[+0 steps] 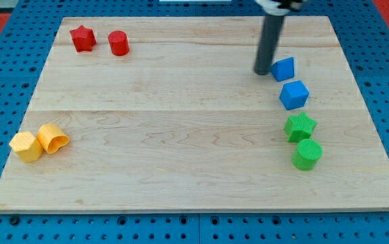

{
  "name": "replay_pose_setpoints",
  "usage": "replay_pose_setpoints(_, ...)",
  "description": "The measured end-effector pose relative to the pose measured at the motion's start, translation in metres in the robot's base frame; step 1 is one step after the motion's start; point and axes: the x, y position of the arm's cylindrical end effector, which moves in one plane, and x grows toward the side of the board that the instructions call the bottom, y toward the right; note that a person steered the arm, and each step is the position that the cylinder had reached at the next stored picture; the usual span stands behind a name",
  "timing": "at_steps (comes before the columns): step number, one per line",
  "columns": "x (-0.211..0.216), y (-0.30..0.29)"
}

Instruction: Push the red circle to the top of the blue triangle

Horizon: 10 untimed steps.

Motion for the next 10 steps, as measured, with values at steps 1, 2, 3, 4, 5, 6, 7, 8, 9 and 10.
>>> replay_pose_setpoints(1, 0.002, -0.134)
replay_pose_setpoints(2, -0.002, -0.291)
replay_pose_setpoints(3, -0.046, -0.331)
replay_pose_setpoints(4, -0.074, -0.282)
replay_pose_setpoints(5, -0.078, -0.22)
replay_pose_setpoints(6, -0.092, -0.166)
replay_pose_setpoints(7, -0.114, -0.109)
replay_pose_setpoints(8, -0.112, -0.052)
replay_pose_setpoints(9, -0.103, -0.005)
replay_pose_setpoints(10, -0.098, 0.045)
